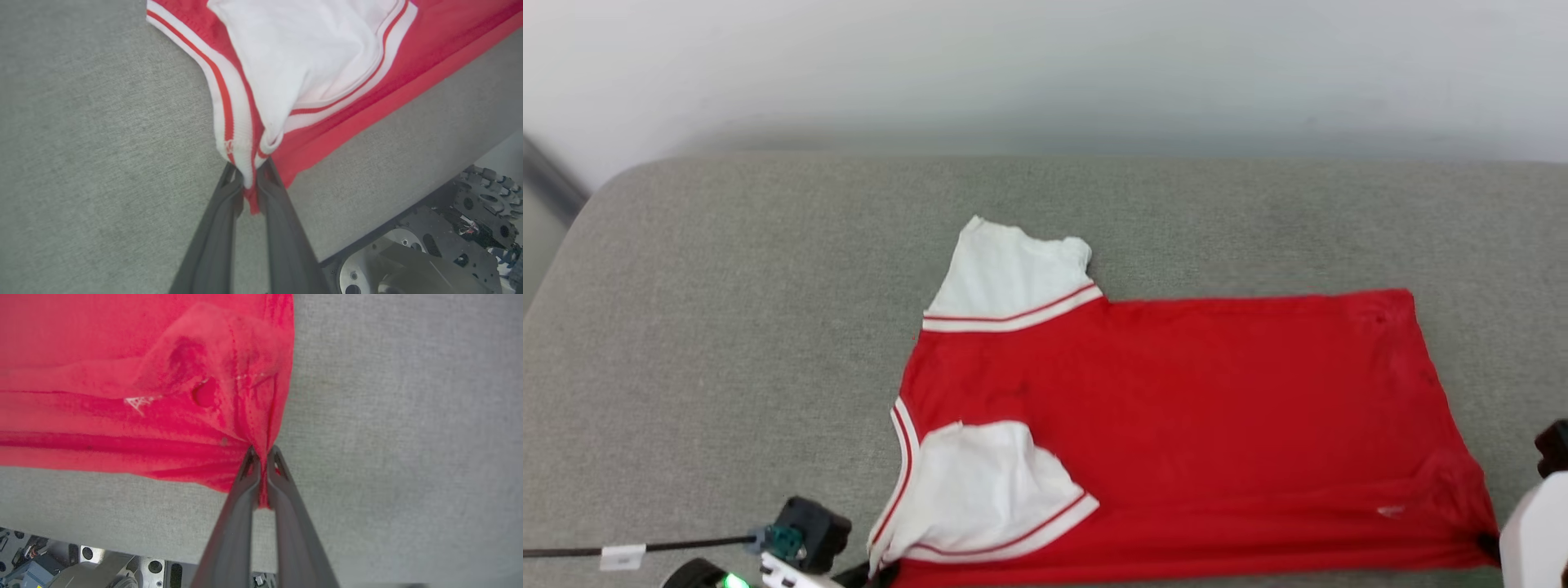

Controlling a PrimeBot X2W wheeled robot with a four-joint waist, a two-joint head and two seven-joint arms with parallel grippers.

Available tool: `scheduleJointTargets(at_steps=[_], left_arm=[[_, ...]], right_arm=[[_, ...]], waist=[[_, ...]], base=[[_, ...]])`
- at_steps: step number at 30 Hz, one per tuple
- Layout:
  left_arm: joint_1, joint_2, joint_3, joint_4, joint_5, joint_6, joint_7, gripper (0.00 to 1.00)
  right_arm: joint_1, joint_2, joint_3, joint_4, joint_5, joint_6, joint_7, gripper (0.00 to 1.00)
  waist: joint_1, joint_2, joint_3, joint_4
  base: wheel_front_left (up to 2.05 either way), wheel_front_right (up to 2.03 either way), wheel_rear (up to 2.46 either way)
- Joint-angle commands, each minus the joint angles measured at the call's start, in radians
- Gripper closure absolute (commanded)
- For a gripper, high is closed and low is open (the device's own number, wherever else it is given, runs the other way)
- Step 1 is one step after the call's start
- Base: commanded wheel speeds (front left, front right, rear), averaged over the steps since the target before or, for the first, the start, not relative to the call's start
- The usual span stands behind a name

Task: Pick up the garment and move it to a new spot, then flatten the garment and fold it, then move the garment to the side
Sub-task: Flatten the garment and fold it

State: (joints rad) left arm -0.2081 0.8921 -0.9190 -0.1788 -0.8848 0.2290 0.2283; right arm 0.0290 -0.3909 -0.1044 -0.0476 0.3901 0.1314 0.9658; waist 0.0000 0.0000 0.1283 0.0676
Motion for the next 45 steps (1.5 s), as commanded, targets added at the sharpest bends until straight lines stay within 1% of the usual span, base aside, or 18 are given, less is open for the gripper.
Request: scheduleJointTargets(at_steps=[1, 3, 6, 11, 12, 13, 14, 15, 19, 22, 24, 29, 32, 36, 39, 41, 43, 45], left_arm=[[0.021, 0.006, -0.002, -0.004, -0.01, 0.008, 0.001, 1.0], [0.047, -0.005, -0.002, -0.012, -0.031, 0.01, -0.013, 1.0], [0.08, -0.023, -0.01, -0.007, -0.063, 0.0, -0.024, 1.0], [0.088, -0.048, -0.03, 0.044, -0.065, -0.025, -0.03, 1.0], [0.085, -0.055, -0.028, 0.06, -0.064, -0.027, -0.037, 1.0], [0.082, -0.063, -0.027, 0.073, -0.063, -0.03, -0.043, 1.0], [0.079, -0.069, -0.03, 0.085, -0.06, -0.036, -0.047, 0.51], [0.075, -0.073, -0.034, 0.098, -0.057, -0.038, -0.049, 0.0], [0.064, -0.094, -0.024, 0.13, -0.054, -0.054, -0.084, 0.0], [0.067, -0.114, 0.011, 0.14, -0.085, -0.068, -0.143, 0.0], [0.059, -0.111, 0.026, 0.145, -0.073, -0.079, -0.185, 0.0], [0.045, -0.13, 0.089, 0.157, -0.06, -0.062, -0.309, 0.0], [0.037, -0.145, 0.133, 0.156, -0.038, -0.029, -0.4, 0.0], [0.057, -0.187, 0.209, 0.122, -0.02, 0.017, -0.478, 0.0], [0.081, -0.212, 0.275, 0.091, 0.011, 0.033, -0.492, 0.0], [0.104, -0.248, 0.345, 0.061, 0.047, 0.044, -0.494, 0.0], [0.151, -0.287, 0.424, 0.035, 0.089, 0.045, -0.494, 0.0], [0.192, -0.327, 0.495, 0.011, 0.134, 0.031, -0.494, 0.0]], right_arm=[[0.028, -0.009, -0.014, -0.02, 0.005, -0.001, 0.015, 1.0], [0.058, 0.005, -0.034, -0.049, 0.018, -0.001, 0.041, 1.0], [0.094, 0.026, -0.044, -0.065, 0.011, -0.001, 0.065, 1.0], [0.106, 0.059, -0.035, -0.039, 0.002, -0.001, 0.051, 1.0], [0.102, 0.065, -0.033, -0.026, -0.001, -0.001, 0.045, 0.85], [0.095, 0.067, -0.03, -0.016, -0.005, -0.001, 0.038, 0.33], [0.087, 0.071, -0.029, -0.002, -0.006, -0.001, 0.031, 0.0], [0.08, 0.074, -0.026, 0.008, -0.01, -0.001, 0.021, 0.0], [0.06, 0.087, -0.018, 0.037, 0.007, -0.001, -0.016, 0.0], [0.048, 0.069, -0.011, 0.031, -0.001, -0.001, -0.046, 0.0], [0.037, 0.065, -0.005, 0.013, 0.008, -0.001, -0.062, 0.0], [0.0, 0.066, -0.032, -0.053, 0.026, -0.001, -0.155, 0.0], [-0.009, 0.069, -0.033, -0.096, 0.032, -0.001, -0.225, 0.0], [-0.016, 0.081, -0.025, -0.145, 0.012, -0.001, -0.374, 0.0], [-0.019, 0.111, -0.028, -0.167, -0.011, -0.001, -0.5, 0.0], [-0.015, 0.121, -0.004, -0.174, -0.032, -0.001, -0.578, 0.0], [-0.014, 0.134, 0.013, -0.17, -0.044, -0.001, -0.653, 0.0], [-0.01, 0.149, 0.024, -0.168, -0.047, -0.001, -0.729, 0.0]], waist=[[0.0, 0.0, -0.018, -0.012], [0.0, 0.0, -0.021, -0.02], [0.0, 0.0, -0.023, -0.029], [0.0, 0.0, -0.02, -0.037], [0.0, 0.0, -0.019, -0.039], [0.0, 0.0, -0.017, -0.04], [0.0, 0.0, -0.015, -0.04], [0.0, 0.0, -0.015, -0.04], [0.0, 0.0, -0.02, -0.036], [0.0, 0.0, -0.034, -0.035], [0.0, 0.0, -0.048, -0.036], [0.0, 0.0, -0.078, -0.038], [0.0, 0.0, -0.091, -0.042], [0.0, 0.0, -0.096, -0.052], [0.0, 0.0, -0.096, -0.06], [0.0, 0.0, -0.095, -0.069], [0.0, 0.0, -0.095, -0.081], [0.0, 0.0, -0.094, -0.087]], base=[[0.0, 0.0, 0.0], [0.0, 0.0, 0.0], [0.0, 0.0, 0.0], [0.0, 0.0, 0.0], [0.0, 0.0, 0.0], [0.0, 0.0, 0.0], [0.0, 0.0, 0.0], [0.0, 0.0, 0.0], [0.0, 0.0, 0.0], [0.0, 0.0, 0.0], [0.0, 0.0, 0.0], [0.0, 0.0, 0.0], [0.0, 0.0, 0.0], [0.0, 0.0, 0.0], [0.0, 0.0, 0.0], [0.0, 0.0, 0.0], [0.0, 0.0, 0.0], [0.0, 0.0, 0.0]])
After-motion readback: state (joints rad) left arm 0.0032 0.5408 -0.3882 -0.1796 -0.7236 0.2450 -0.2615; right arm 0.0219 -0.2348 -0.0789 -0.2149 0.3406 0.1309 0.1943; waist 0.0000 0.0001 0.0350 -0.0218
